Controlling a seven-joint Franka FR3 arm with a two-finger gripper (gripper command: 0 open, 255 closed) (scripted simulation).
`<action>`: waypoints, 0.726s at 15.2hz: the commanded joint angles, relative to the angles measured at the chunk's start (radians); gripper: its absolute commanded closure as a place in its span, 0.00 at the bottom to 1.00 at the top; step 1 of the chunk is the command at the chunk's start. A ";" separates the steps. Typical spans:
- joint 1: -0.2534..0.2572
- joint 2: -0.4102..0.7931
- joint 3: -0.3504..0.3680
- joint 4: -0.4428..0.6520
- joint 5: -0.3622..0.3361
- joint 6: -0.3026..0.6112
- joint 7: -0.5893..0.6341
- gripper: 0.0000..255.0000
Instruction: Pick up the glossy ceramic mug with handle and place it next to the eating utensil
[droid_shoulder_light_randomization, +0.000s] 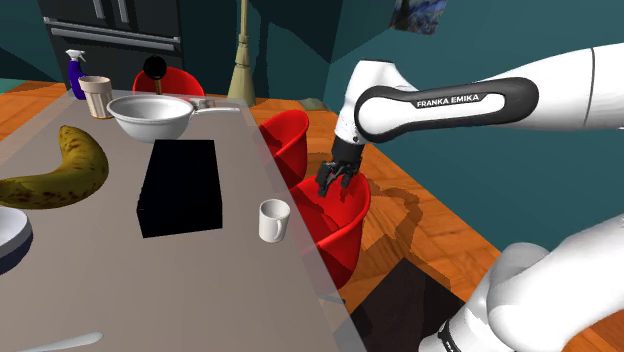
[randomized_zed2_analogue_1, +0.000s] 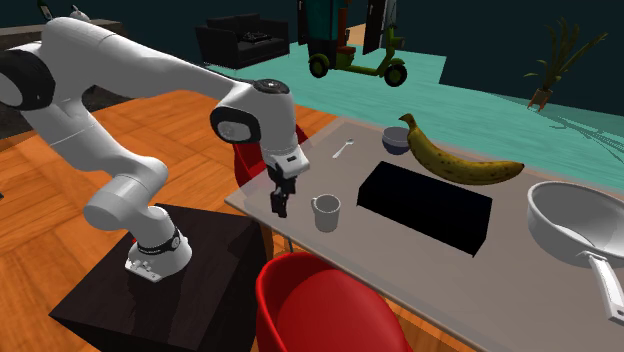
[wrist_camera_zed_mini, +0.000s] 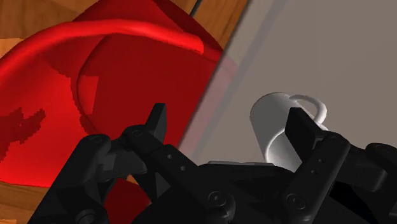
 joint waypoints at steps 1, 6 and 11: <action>0.011 0.075 0.020 0.032 0.007 0.044 0.027 0.00; 0.028 0.264 0.051 0.141 0.004 0.122 0.078 0.00; 0.044 0.413 0.068 0.236 -0.008 0.173 0.117 0.00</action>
